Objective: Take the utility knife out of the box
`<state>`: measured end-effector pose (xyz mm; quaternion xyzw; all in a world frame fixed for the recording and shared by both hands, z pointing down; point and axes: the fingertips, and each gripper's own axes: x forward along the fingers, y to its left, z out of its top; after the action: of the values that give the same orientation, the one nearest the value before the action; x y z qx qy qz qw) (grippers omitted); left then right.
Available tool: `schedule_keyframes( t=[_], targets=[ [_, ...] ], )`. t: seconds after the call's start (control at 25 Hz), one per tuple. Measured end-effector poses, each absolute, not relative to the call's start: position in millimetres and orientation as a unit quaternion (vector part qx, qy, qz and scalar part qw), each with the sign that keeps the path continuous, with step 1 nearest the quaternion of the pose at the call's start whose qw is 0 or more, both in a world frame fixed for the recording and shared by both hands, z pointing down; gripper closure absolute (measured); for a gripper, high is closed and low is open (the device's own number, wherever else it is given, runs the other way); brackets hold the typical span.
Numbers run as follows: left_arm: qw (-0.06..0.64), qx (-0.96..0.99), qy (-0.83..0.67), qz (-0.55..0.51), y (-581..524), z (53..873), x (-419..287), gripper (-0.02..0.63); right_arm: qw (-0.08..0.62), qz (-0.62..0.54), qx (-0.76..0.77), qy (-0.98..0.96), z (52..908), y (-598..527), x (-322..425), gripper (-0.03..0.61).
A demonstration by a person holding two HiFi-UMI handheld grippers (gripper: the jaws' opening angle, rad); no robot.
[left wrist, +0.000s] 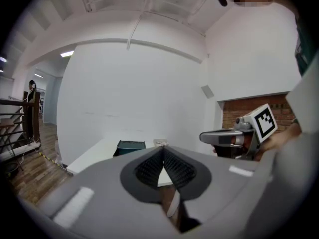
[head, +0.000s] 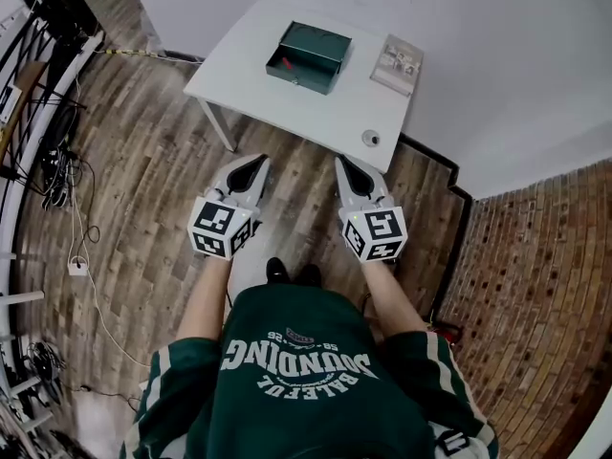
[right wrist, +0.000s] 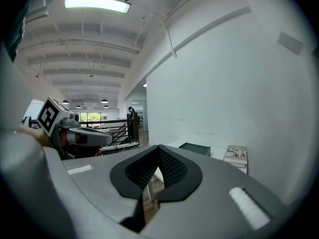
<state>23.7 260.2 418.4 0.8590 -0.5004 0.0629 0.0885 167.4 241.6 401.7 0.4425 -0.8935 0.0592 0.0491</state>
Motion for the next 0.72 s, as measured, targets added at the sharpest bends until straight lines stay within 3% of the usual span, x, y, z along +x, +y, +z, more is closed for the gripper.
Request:
schedule_keyframes(
  t=[0.72],
  targets=[
    [0.095, 0.87, -0.481, 0.059, 243.5, 433.5, -24.0, 0.561, 0.052, 0.064, 0.454, -0.887, 413.4, 235.9, 118.4, 0.576]
  ],
)
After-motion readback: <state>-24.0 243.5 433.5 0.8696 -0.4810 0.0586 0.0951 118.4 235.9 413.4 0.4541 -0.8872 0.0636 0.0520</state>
